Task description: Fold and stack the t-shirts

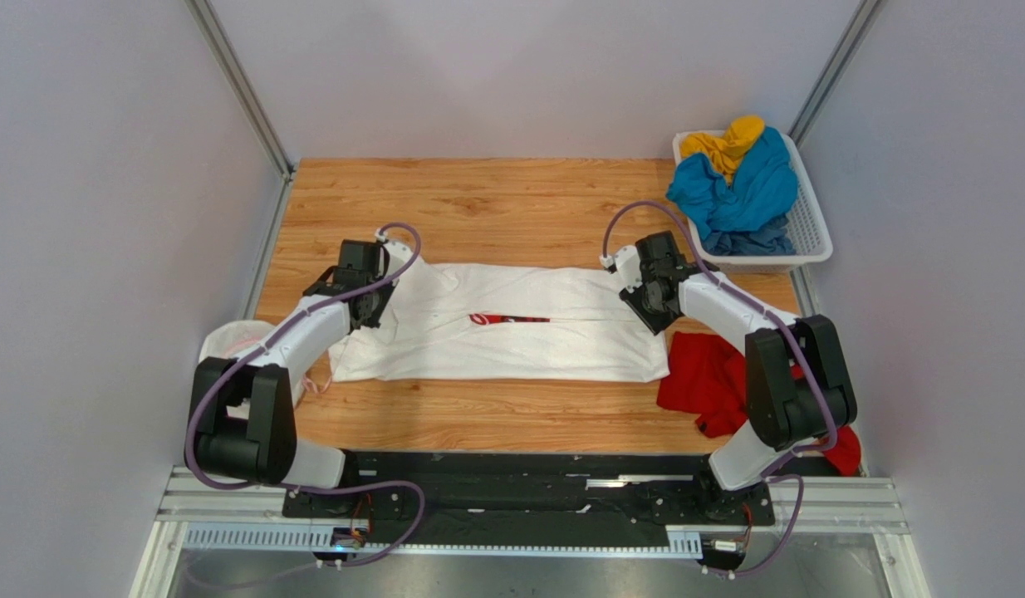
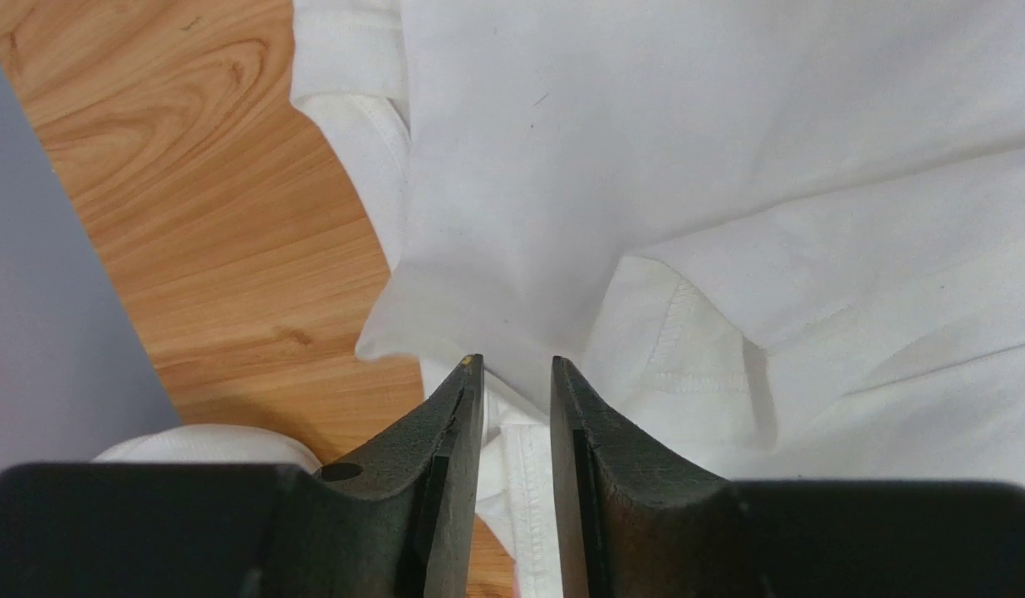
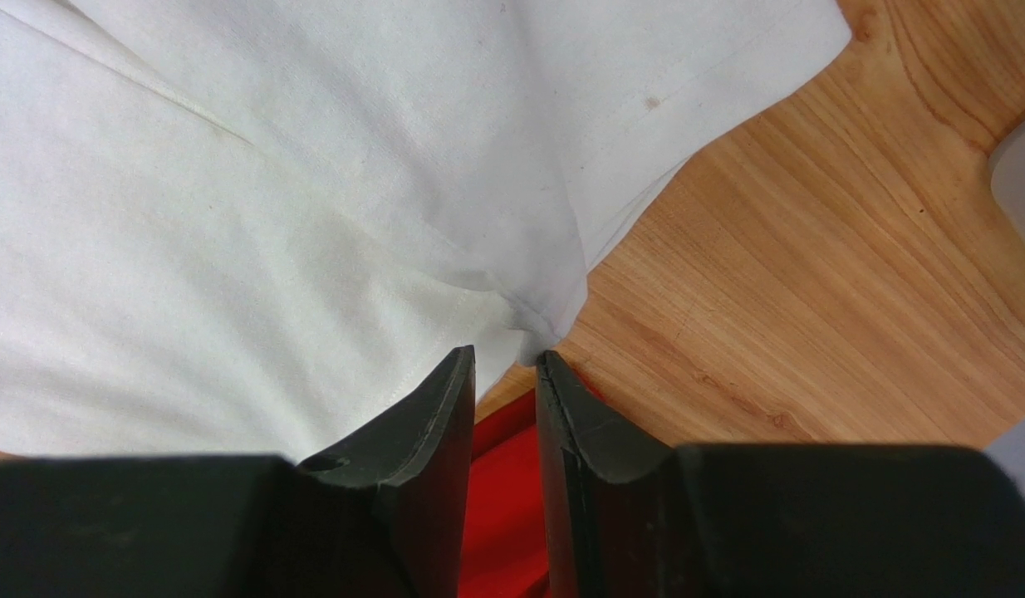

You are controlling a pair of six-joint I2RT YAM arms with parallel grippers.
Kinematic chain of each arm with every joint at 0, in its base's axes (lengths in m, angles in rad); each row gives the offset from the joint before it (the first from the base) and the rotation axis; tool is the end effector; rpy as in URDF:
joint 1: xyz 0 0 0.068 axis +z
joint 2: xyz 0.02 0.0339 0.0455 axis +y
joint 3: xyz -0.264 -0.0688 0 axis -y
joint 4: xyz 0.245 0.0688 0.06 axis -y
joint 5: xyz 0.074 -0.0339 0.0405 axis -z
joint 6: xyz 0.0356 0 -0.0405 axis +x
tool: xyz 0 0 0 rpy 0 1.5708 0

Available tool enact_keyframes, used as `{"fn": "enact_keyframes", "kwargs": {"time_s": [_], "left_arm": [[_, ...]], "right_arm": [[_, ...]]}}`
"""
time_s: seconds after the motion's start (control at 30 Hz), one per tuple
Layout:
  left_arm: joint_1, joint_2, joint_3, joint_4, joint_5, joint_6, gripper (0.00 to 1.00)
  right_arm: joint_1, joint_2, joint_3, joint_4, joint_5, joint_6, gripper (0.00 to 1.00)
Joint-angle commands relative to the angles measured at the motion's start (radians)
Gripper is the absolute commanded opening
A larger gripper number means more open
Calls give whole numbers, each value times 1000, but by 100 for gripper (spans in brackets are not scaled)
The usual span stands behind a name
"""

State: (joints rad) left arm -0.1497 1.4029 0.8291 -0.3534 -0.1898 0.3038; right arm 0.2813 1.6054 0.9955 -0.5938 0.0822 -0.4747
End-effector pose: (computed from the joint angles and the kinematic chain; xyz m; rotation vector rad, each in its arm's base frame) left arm 0.2775 -0.0351 0.2040 0.4844 2.4521 0.3012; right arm 0.2925 0.0815 0.1840 -1.0061 2.5912 -0.1636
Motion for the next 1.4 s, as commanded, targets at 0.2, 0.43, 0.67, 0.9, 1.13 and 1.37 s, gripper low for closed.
{"fn": "enact_keyframes", "kwargs": {"time_s": [0.2,0.43,0.67,0.9,1.13,1.37], "left_arm": [[6,-93,-33,44,36,53,42],[6,-157,-28,25,150,58,44],[4,-87,43,4,250,67,47],[1,105,185,-55,334,78,46],[1,114,217,-58,346,93,47],[-2,85,211,-119,345,104,77]], "right_arm": [[9,4,3,12,19,11,29],[9,5,-1,17,24,7,28],[9,1,17,19,31,5,28],[12,-18,54,-3,59,-7,29],[16,-91,91,-37,48,1,46],[18,-79,144,-37,45,-19,59]]}}
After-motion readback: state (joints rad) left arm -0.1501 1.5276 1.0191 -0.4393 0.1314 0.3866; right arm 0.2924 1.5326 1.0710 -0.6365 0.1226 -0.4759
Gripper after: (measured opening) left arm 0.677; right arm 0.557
